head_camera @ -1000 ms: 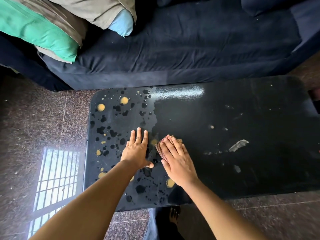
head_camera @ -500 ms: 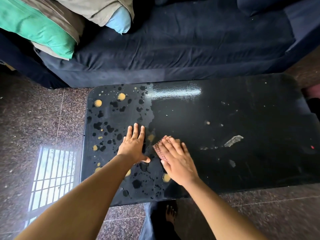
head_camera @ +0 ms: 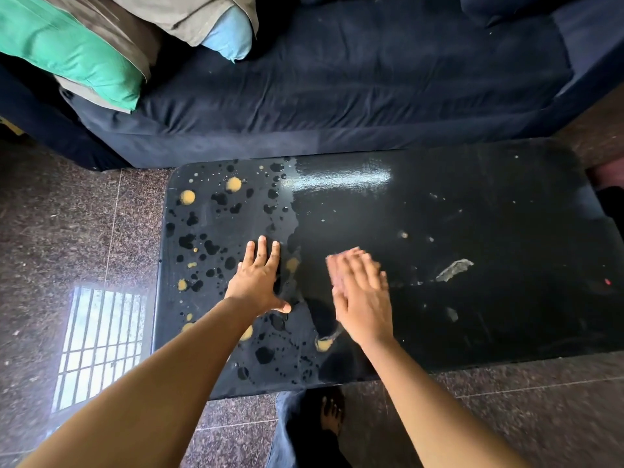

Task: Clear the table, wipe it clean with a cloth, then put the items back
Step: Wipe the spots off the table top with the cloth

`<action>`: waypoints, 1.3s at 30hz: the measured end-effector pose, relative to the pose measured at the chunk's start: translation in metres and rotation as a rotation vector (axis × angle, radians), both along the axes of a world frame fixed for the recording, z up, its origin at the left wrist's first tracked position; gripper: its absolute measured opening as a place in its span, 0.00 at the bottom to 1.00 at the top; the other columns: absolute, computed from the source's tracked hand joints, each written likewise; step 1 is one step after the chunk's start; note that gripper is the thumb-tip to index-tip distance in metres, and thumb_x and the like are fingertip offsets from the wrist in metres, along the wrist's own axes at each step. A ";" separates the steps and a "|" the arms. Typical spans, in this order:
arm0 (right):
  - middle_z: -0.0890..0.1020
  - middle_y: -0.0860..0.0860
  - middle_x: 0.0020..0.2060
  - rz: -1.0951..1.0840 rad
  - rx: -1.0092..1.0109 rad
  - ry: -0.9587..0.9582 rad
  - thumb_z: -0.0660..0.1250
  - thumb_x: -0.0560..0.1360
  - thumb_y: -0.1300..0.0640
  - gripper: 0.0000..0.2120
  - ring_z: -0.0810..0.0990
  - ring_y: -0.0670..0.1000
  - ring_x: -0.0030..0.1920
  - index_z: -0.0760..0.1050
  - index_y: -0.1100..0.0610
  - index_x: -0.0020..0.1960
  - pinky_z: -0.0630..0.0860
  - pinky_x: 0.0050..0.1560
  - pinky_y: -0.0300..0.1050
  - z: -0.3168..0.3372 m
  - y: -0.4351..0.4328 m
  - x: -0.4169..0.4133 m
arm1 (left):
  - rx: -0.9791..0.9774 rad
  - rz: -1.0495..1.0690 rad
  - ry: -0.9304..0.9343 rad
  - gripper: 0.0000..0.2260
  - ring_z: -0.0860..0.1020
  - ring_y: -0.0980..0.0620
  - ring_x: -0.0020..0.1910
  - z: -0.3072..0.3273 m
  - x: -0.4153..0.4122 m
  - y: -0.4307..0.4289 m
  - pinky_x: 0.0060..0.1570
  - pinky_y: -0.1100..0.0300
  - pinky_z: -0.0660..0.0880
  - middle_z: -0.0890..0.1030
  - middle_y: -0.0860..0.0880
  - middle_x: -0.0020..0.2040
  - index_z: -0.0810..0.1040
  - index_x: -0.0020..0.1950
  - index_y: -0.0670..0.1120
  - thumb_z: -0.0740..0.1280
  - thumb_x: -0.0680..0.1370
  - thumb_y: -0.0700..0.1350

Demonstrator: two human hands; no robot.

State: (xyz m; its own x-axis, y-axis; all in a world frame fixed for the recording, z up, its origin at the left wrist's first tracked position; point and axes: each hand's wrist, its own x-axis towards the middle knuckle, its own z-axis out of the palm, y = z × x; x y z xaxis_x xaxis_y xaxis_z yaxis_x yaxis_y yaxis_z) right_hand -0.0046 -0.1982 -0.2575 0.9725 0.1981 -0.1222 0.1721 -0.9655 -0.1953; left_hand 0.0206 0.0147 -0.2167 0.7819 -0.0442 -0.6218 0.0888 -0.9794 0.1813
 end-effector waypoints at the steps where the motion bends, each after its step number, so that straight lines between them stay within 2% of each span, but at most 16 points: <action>1: 0.68 0.50 0.72 -0.146 0.017 0.005 0.54 0.74 0.48 0.28 0.61 0.56 0.73 0.65 0.53 0.73 0.62 0.70 0.60 0.002 0.005 0.008 | -0.002 0.000 -0.002 0.59 0.34 0.43 0.75 0.000 0.000 0.000 0.74 0.46 0.50 0.34 0.45 0.77 0.33 0.76 0.47 0.76 0.65 0.59; 2: 0.69 0.52 0.71 -0.227 0.029 -0.008 0.54 0.73 0.48 0.28 0.62 0.57 0.73 0.66 0.55 0.72 0.62 0.70 0.60 0.003 0.013 0.013 | -0.006 0.000 -0.001 0.59 0.34 0.43 0.75 0.000 0.001 -0.001 0.74 0.46 0.50 0.34 0.45 0.77 0.33 0.76 0.47 0.76 0.65 0.59; 4: 0.68 0.53 0.72 -0.199 0.051 -0.036 0.54 0.74 0.48 0.28 0.60 0.57 0.74 0.66 0.56 0.72 0.60 0.71 0.59 0.002 0.029 0.018 | -0.006 0.000 0.003 0.59 0.34 0.43 0.75 -0.001 0.000 -0.001 0.74 0.46 0.49 0.34 0.45 0.77 0.33 0.76 0.47 0.76 0.65 0.59; 9: 0.60 0.49 0.75 0.424 0.011 -0.007 0.52 0.77 0.45 0.28 0.53 0.52 0.76 0.58 0.52 0.76 0.56 0.74 0.55 -0.003 0.018 0.026 | -0.015 -0.001 -0.004 0.59 0.34 0.44 0.75 -0.001 0.002 0.001 0.74 0.46 0.49 0.34 0.45 0.77 0.34 0.77 0.47 0.76 0.64 0.58; 11: 0.59 0.48 0.76 0.532 -0.025 -0.015 0.52 0.77 0.45 0.28 0.52 0.51 0.76 0.57 0.51 0.76 0.55 0.74 0.55 -0.007 -0.006 0.022 | -0.012 0.004 0.003 0.59 0.34 0.44 0.75 -0.002 0.000 0.002 0.74 0.46 0.49 0.34 0.45 0.77 0.34 0.77 0.47 0.76 0.64 0.59; 12: 0.60 0.47 0.75 0.475 -0.028 -0.015 0.52 0.78 0.46 0.28 0.53 0.51 0.76 0.58 0.51 0.76 0.56 0.74 0.56 -0.009 -0.018 0.016 | -0.010 0.006 0.007 0.59 0.34 0.44 0.75 -0.003 -0.001 0.003 0.74 0.46 0.49 0.34 0.45 0.77 0.34 0.76 0.47 0.76 0.64 0.59; 14: 0.62 0.48 0.74 0.192 0.014 -0.024 0.53 0.77 0.48 0.27 0.55 0.52 0.76 0.61 0.52 0.75 0.61 0.71 0.59 -0.007 -0.032 0.000 | -0.006 0.004 0.007 0.59 0.34 0.44 0.75 -0.002 -0.004 0.003 0.74 0.45 0.49 0.33 0.45 0.77 0.33 0.76 0.47 0.76 0.65 0.59; 16: 0.65 0.50 0.73 -0.050 0.053 -0.034 0.54 0.77 0.48 0.26 0.57 0.53 0.75 0.62 0.53 0.74 0.60 0.72 0.60 -0.004 -0.021 -0.017 | -0.012 0.006 0.001 0.59 0.34 0.44 0.75 -0.002 -0.003 0.004 0.74 0.45 0.49 0.33 0.45 0.77 0.33 0.76 0.47 0.76 0.65 0.59; 17: 0.65 0.50 0.73 -0.085 0.074 -0.039 0.54 0.77 0.49 0.26 0.57 0.54 0.75 0.61 0.52 0.74 0.58 0.73 0.58 -0.003 -0.008 -0.026 | -0.013 0.006 0.003 0.59 0.34 0.44 0.75 -0.002 -0.002 0.004 0.74 0.45 0.49 0.33 0.46 0.77 0.33 0.76 0.48 0.76 0.65 0.59; 20: 0.63 0.48 0.74 0.152 0.115 -0.028 0.54 0.77 0.49 0.27 0.58 0.53 0.75 0.56 0.49 0.75 0.57 0.73 0.57 0.001 0.028 -0.052 | -0.018 0.002 -0.019 0.59 0.35 0.44 0.76 -0.003 -0.002 0.003 0.74 0.45 0.49 0.34 0.45 0.77 0.34 0.77 0.47 0.76 0.65 0.59; 23: 0.64 0.48 0.74 0.352 0.035 -0.017 0.54 0.76 0.47 0.28 0.59 0.52 0.75 0.59 0.51 0.75 0.62 0.71 0.58 -0.002 0.020 -0.059 | -0.025 0.000 -0.036 0.58 0.35 0.44 0.76 -0.004 -0.003 0.003 0.74 0.45 0.50 0.35 0.45 0.77 0.35 0.77 0.47 0.76 0.66 0.59; 29: 0.66 0.51 0.73 -0.135 0.041 -0.007 0.52 0.75 0.48 0.27 0.59 0.55 0.74 0.63 0.53 0.74 0.56 0.72 0.57 0.002 0.018 -0.065 | -0.034 0.007 -0.028 0.59 0.35 0.45 0.76 -0.004 -0.003 0.004 0.75 0.45 0.50 0.34 0.46 0.77 0.35 0.77 0.48 0.76 0.65 0.59; 31: 0.65 0.50 0.73 -0.053 0.078 0.000 0.53 0.75 0.49 0.28 0.58 0.55 0.75 0.60 0.52 0.75 0.56 0.73 0.57 0.004 0.033 -0.077 | -0.037 0.006 -0.027 0.59 0.35 0.45 0.76 -0.004 -0.003 0.004 0.75 0.45 0.50 0.34 0.46 0.77 0.35 0.77 0.48 0.76 0.65 0.59; 35: 0.59 0.48 0.75 0.351 0.014 0.002 0.54 0.75 0.47 0.29 0.57 0.52 0.75 0.57 0.50 0.76 0.60 0.72 0.59 -0.003 0.011 -0.087 | -0.029 0.003 -0.032 0.59 0.35 0.44 0.76 -0.004 -0.003 0.005 0.75 0.46 0.49 0.34 0.46 0.77 0.35 0.77 0.48 0.76 0.65 0.59; 37: 0.59 0.47 0.75 0.272 -0.012 -0.013 0.54 0.75 0.47 0.29 0.56 0.51 0.75 0.59 0.50 0.75 0.59 0.71 0.59 -0.005 -0.005 -0.083 | -0.038 0.008 -0.029 0.59 0.35 0.45 0.76 -0.004 -0.004 0.005 0.74 0.46 0.50 0.34 0.47 0.77 0.35 0.77 0.48 0.76 0.65 0.59; 39: 0.63 0.49 0.74 0.002 -0.005 0.014 0.54 0.75 0.48 0.28 0.59 0.53 0.74 0.62 0.52 0.74 0.59 0.72 0.59 0.000 -0.004 -0.081 | -0.043 0.012 -0.031 0.58 0.34 0.45 0.76 -0.004 -0.005 0.005 0.74 0.46 0.50 0.34 0.47 0.77 0.35 0.77 0.49 0.76 0.65 0.59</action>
